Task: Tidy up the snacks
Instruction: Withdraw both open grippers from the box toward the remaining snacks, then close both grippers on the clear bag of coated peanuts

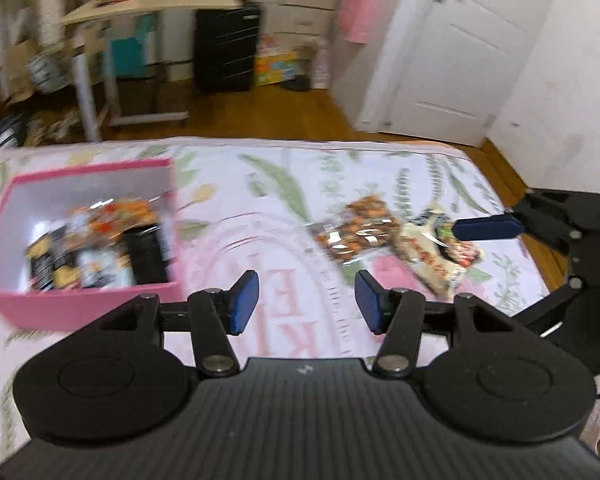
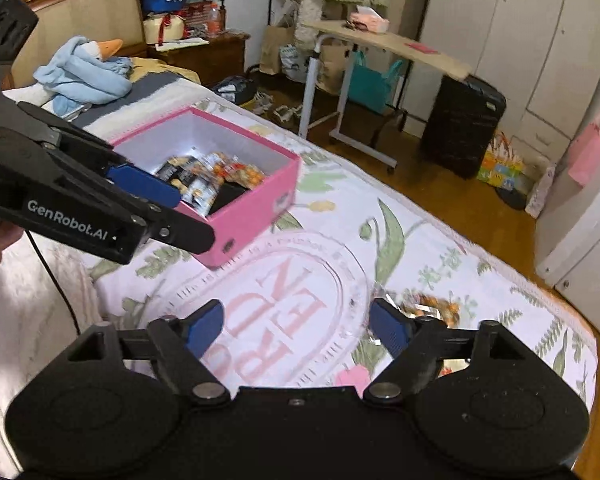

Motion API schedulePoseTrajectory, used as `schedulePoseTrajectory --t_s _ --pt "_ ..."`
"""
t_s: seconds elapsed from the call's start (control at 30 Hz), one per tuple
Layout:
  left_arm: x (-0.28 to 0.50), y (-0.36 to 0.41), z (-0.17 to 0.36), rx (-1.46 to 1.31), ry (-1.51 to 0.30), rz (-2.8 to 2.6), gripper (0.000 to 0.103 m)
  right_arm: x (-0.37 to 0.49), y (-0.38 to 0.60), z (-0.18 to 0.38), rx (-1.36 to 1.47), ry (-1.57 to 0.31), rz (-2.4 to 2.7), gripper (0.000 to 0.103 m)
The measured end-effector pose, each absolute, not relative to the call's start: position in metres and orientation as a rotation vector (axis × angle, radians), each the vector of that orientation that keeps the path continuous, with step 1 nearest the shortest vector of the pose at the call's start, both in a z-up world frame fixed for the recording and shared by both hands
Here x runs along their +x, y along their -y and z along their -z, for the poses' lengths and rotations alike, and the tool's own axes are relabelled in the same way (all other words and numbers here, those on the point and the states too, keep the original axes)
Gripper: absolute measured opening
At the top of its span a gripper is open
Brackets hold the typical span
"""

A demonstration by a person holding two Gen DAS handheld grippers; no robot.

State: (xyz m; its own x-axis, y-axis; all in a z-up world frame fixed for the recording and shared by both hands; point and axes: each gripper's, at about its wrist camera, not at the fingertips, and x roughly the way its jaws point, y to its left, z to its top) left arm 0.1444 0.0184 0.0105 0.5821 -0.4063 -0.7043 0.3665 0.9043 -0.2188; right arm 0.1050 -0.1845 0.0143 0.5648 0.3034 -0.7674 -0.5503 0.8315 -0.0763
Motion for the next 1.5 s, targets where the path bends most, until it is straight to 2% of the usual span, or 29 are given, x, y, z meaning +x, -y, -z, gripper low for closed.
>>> schedulePoseTrajectory --t_s 0.17,0.27,0.4,0.6,0.83,1.23,1.27,1.4,1.5 --pt "0.163 0.021 0.017 -0.002 -0.898 0.501 0.055 0.123 0.231 0.008 -0.203 -0.851 -0.464 0.090" --pt "0.177 0.040 0.030 0.027 -0.886 0.495 0.062 0.142 0.261 0.023 -0.125 -0.879 -0.449 0.091" --pt "0.212 0.057 0.054 -0.019 -0.870 0.497 0.063 0.185 0.299 0.051 0.003 -0.959 -0.352 0.091" --pt "0.272 0.074 0.108 -0.097 -0.942 0.424 0.059 0.246 0.336 0.093 0.226 -1.021 -0.238 0.091" --pt "0.290 0.073 0.172 -0.314 -1.069 0.423 0.045 0.283 0.334 0.143 0.205 -0.986 -0.239 0.090" --pt "0.305 0.076 0.211 -0.374 -0.999 0.382 0.045 0.302 0.340 0.177 0.191 -1.028 -0.294 0.090" --pt "0.305 0.077 0.211 -0.373 -0.990 0.396 0.045 0.301 0.339 0.176 0.183 -1.029 -0.304 0.089" --pt "0.304 0.077 0.212 -0.401 -0.968 0.377 0.045 0.294 0.332 0.171 0.085 -1.032 -0.338 0.067" --pt "0.307 0.071 0.209 -0.433 -0.981 0.389 0.045 0.289 0.331 0.169 0.068 -1.035 -0.355 0.059"
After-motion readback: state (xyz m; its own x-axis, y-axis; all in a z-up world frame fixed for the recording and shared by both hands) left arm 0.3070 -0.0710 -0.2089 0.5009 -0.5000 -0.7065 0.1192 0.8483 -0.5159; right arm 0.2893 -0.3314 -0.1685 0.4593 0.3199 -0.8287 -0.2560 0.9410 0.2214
